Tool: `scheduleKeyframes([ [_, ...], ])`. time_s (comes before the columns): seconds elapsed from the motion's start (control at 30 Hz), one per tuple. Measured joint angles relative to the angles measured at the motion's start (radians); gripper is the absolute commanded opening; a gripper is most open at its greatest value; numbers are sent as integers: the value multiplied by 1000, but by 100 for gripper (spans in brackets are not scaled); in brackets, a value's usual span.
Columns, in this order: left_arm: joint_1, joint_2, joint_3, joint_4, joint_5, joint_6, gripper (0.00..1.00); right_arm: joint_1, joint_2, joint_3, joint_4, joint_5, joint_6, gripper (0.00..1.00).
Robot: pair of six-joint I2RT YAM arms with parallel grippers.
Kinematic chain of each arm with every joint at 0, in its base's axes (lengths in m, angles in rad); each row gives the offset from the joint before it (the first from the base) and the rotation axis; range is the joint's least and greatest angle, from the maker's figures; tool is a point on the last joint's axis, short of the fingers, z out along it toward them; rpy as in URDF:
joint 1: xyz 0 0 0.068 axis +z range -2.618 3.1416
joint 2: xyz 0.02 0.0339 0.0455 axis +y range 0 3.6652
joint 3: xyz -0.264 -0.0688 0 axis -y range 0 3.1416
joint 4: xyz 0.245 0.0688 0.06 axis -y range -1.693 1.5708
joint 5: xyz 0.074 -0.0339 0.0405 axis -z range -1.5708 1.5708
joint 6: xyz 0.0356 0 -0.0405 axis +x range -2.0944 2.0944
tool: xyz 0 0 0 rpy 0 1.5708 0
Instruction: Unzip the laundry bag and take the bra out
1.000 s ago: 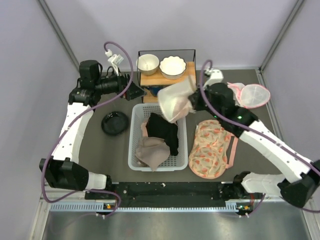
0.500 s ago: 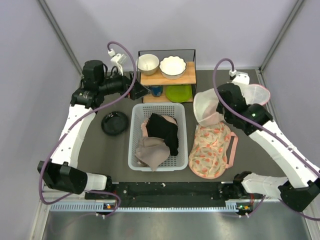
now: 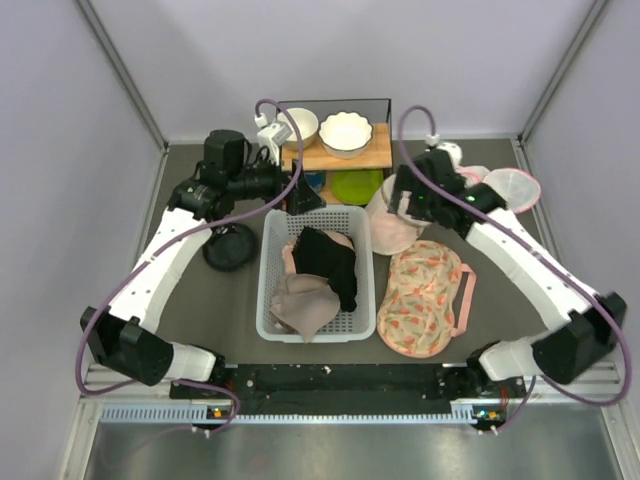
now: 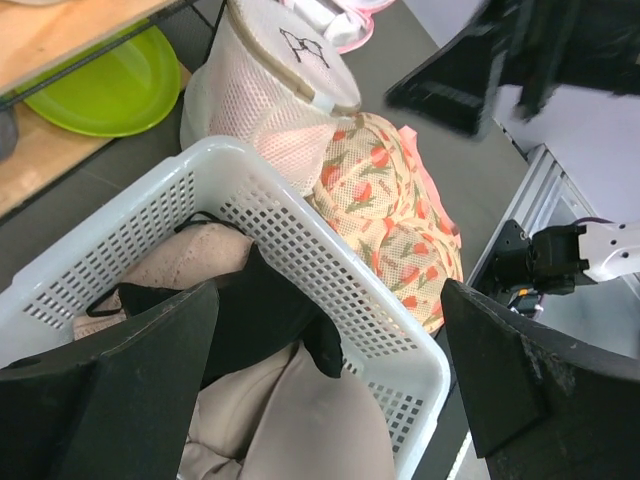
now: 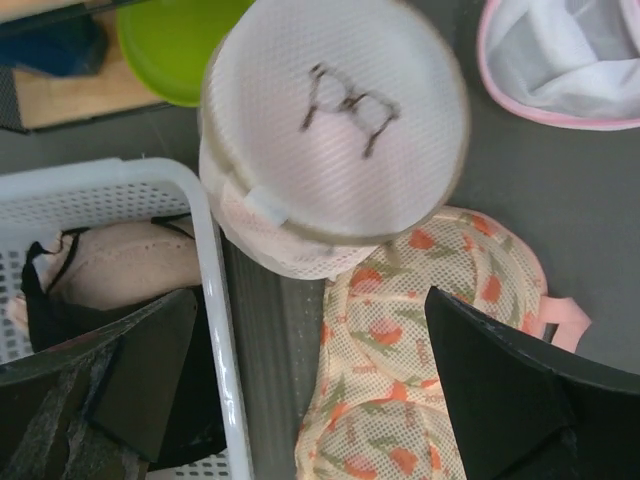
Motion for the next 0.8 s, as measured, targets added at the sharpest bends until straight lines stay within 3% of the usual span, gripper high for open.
scheduleKeyframes([
  [0.13,-45,0,-11,-8,-48,-11,99,-122,-199,-122,80,-71,1,96],
  [0.27,-113,2,-28,8,-89,-45,99,-385,-409,-310,175,-242,14,95],
  [0.33,-148,13,-32,24,-101,-60,99,-482,-434,-377,215,-336,28,97],
  [0.4,-180,29,-38,47,-102,-65,99,-544,-396,-432,269,-467,43,98],
  [0.57,-245,71,-40,71,-105,-77,99,-562,-225,-536,413,-691,91,98],
  [0.67,-258,85,-40,76,-105,-92,99,-562,-137,-567,491,-773,128,92],
  [0.77,-264,96,-40,83,-105,-106,99,-562,-62,-566,587,-816,155,81],
  [0.8,-265,96,-40,87,-103,-108,99,-562,-40,-565,615,-822,164,74],
])
